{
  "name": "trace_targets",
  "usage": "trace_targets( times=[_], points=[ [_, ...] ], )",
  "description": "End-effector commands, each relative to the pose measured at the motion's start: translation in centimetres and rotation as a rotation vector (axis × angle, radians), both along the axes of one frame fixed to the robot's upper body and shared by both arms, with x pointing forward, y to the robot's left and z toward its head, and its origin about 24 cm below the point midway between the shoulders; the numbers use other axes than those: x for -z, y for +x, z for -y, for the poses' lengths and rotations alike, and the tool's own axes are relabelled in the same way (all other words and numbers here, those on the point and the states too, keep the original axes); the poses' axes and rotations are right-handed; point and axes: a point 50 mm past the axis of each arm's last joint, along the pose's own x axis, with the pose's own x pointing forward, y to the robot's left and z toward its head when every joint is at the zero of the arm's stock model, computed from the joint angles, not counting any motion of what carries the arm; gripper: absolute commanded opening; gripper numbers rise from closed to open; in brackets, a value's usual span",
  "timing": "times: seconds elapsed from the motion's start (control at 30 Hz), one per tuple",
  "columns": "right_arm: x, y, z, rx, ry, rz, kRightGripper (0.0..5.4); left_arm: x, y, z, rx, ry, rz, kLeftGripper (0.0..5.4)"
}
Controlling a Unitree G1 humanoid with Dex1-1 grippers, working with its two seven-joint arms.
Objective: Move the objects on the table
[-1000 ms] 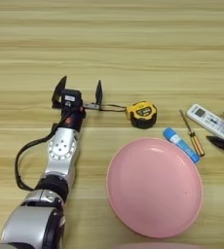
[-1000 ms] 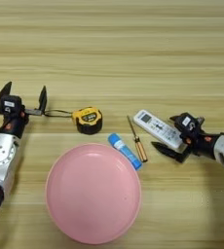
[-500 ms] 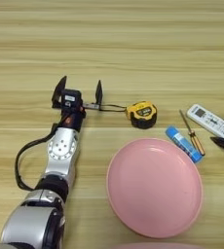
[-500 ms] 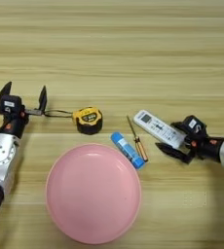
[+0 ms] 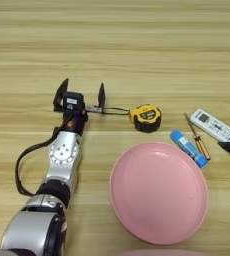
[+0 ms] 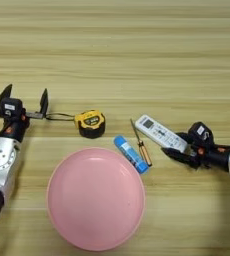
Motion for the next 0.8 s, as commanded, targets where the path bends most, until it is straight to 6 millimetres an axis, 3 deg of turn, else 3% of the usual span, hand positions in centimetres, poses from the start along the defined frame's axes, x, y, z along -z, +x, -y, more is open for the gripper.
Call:
trace_targets(
  times=[0.03, 0.47, 0.8],
  points=[
    [1.5, -0.9, 0.0, 0.012, 0.017, -0.075, 2.92, -0.3, 0.2, -0.2, 0.005, 0.015, 0.009, 5.40],
    [-1.6, 0.8, -0.7, -0.022, 0.095, 0.069, 2.92, -0.2, 0.3, -0.2, 0.005, 0.014, 0.004, 5.40],
    [-4.1, 1.2, -2.5, -0.136, 0.125, 0.157, 2.92, -0.2, 0.4, 0.0, 0.006, 0.011, 0.005, 5.40]
  ],
)
